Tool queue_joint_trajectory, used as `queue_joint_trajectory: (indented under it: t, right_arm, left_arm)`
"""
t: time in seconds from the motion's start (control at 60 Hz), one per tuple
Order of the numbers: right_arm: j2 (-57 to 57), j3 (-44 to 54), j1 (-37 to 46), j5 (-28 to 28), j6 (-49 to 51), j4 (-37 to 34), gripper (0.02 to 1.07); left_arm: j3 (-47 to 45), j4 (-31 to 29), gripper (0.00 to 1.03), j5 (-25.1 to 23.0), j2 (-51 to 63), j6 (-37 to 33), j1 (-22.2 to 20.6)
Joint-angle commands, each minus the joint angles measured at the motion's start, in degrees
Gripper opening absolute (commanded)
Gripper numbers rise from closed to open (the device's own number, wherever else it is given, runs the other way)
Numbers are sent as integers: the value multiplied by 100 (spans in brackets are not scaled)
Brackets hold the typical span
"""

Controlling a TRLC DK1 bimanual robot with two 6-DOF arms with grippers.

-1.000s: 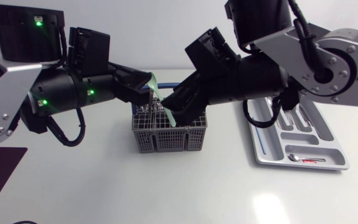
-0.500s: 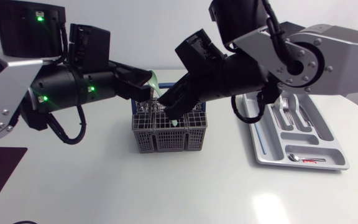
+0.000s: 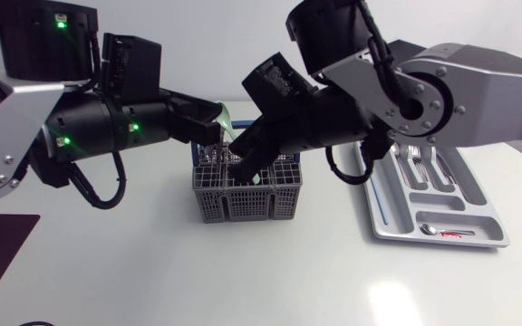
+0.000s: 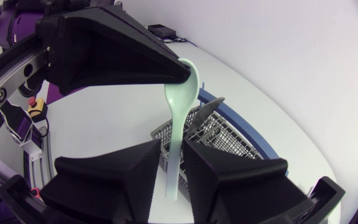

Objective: Unload the cutlery basket into the drawer organizer.

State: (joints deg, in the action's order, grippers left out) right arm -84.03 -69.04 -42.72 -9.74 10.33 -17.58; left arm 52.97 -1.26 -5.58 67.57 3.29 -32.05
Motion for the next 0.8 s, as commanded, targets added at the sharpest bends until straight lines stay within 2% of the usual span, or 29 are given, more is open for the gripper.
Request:
queue_joint_trajectory:
  t: [0.0,0.533,0.6,0.65,0.7,0.783]
  right_arm:
    - [-87,-66,-61,51,31,97,16]
    - [-61,57,-61,-72,110,71,10]
    - [-35,83,-26,-116,119,45,10]
    - [1,110,0,-160,127,18,10]
    - [62,162,80,-239,180,-17,10]
    - [176,277,211,-345,312,-96,10]
  left_arm:
    - [187,-59,3,-39,98,190,-55]
    - [240,-156,5,-118,72,286,-91]
    - [258,-156,18,-127,28,286,-64]
    - [275,-156,38,-153,-42,286,24]
    - [310,-156,51,-189,-104,286,147]
    - [372,-156,61,-373,-156,277,446]
